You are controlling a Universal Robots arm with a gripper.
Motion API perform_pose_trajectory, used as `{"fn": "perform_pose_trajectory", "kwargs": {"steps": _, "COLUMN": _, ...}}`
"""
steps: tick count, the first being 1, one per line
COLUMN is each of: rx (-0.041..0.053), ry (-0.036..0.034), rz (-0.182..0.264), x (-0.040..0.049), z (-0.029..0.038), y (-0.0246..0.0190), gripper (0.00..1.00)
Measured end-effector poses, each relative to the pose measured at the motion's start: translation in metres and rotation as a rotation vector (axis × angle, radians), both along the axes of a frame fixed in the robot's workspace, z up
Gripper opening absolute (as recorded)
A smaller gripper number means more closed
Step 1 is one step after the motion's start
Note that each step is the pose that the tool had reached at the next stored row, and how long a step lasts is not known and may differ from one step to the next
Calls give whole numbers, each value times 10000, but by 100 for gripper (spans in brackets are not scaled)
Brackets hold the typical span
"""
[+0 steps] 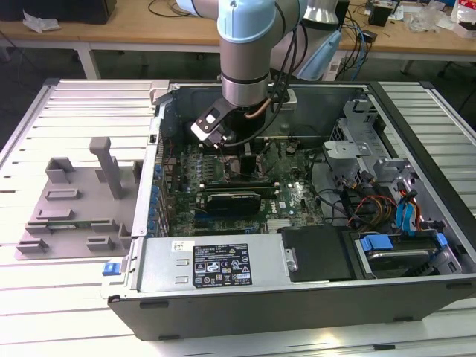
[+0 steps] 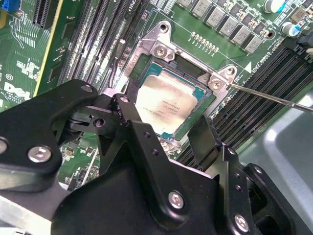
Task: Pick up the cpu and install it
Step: 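Place the cpu into insertion slot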
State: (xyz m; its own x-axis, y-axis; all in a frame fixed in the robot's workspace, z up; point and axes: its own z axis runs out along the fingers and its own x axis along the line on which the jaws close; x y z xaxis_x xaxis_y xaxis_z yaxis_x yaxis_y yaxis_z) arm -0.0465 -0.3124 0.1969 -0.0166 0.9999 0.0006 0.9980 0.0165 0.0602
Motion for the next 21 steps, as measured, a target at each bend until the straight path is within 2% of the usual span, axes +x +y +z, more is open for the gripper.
{"fn": "perform_pose_trajectory", "kwargs": {"steps": 8, "rx": 2, "ry": -1, "rz": 1, "x": 3, "z": 5, "y": 0, "gripper": 68}}
{"fn": "perform_pose_trajectory", "kwargs": {"steps": 13, "rx": 0, "ry": -1, "rz": 1, "x": 3, "z": 79, "y": 0, "gripper": 68}}
{"fn": "perform_pose_trajectory", "kwargs": {"steps": 21, "rx": 2, "ry": -2, "rz": 1, "x": 4, "z": 121, "y": 0, "gripper": 68}}
